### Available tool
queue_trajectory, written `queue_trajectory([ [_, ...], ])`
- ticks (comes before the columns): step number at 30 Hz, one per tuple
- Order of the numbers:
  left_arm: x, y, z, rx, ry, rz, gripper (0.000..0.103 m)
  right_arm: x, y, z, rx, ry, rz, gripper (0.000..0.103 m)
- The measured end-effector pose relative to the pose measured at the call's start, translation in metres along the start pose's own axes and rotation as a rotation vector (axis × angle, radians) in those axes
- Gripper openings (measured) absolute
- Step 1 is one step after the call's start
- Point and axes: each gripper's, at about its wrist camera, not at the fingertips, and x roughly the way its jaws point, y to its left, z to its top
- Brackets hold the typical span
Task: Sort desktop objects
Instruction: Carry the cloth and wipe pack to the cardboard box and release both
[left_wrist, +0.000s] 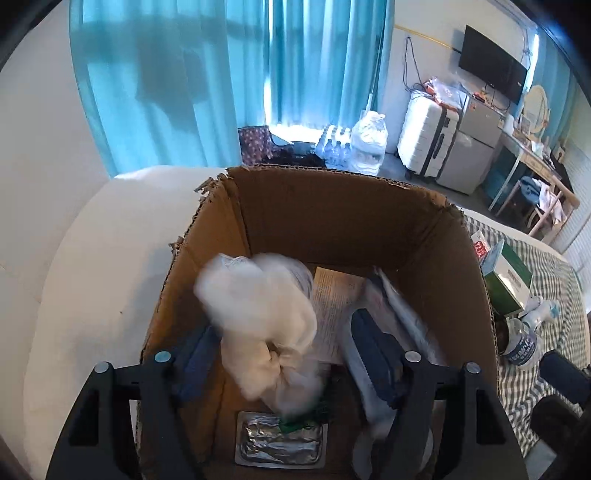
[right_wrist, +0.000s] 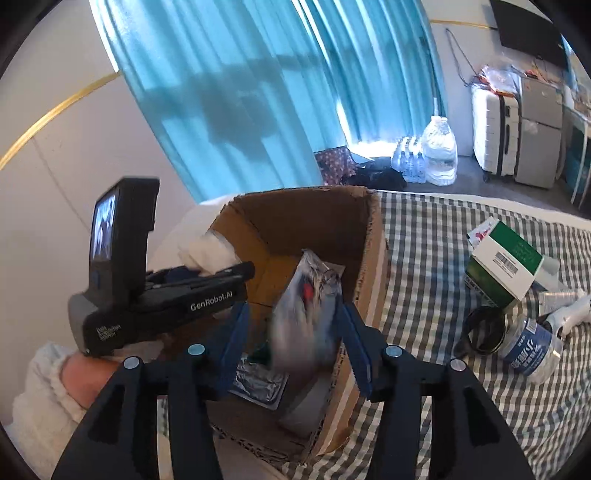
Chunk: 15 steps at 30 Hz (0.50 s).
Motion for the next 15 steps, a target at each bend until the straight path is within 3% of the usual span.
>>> queue_trajectory([
  [6, -0.022, -0.012, -0.004, 0.019, -0.014, 0.02, 0.092, -0.033, -0.017, 0.002, 0.028, -0.069, -0.054, 0.051],
  [12, -0.064, -0.041, -0.009, 0.018, -0.061, -0.008, 0.098, -0.09, -0.048, -0.004, 0.073, -0.15, -0.15, 0.052],
  [14, -0.084, -0.06, -0.013, 0.028, -0.091, -0.036, 0.101, -0.114, -0.061, -0.007, 0.086, -0.186, -0.174, 0.057],
  [15, -0.091, -0.069, -0.014, 0.032, -0.1, -0.047, 0.103, -0.129, -0.069, -0.01, 0.098, -0.205, -0.192, 0.064],
])
